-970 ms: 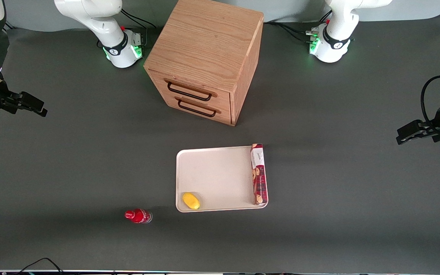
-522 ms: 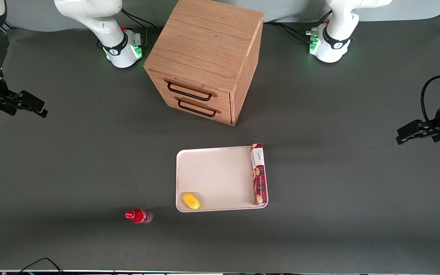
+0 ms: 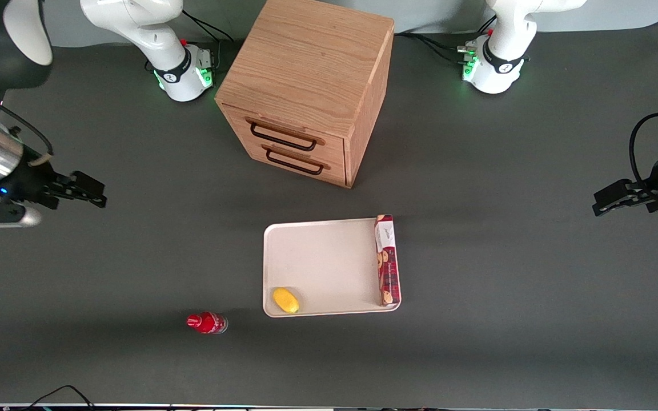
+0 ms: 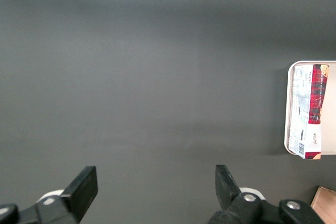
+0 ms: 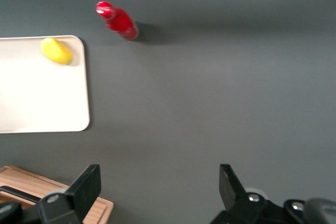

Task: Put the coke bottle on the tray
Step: 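Move the open right gripper down toward the red Coca-Cola bottle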

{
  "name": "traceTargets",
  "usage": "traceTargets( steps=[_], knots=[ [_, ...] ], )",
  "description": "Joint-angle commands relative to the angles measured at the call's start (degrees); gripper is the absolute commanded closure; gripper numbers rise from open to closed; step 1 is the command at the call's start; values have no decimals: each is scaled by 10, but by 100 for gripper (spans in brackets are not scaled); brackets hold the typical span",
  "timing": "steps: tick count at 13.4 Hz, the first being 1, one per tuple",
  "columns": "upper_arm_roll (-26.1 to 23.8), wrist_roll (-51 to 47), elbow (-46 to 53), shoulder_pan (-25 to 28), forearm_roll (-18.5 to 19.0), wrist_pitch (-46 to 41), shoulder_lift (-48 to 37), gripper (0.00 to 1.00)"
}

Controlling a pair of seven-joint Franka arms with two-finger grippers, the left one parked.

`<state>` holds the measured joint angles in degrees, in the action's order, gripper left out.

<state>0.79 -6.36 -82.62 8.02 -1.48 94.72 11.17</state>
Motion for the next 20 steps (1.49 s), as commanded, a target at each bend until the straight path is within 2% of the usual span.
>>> traceTargets(
  steps=[1,3,8,12,20],
  knots=[
    [4,0,89,17,-41,5,93,0],
    [3,1,104,38,-47,32,137,0],
    [3,13,105,49,-43,127,216,0],
    [4,64,107,48,-43,206,268,0],
    [11,66,207,49,-41,219,364,0]
  ],
)
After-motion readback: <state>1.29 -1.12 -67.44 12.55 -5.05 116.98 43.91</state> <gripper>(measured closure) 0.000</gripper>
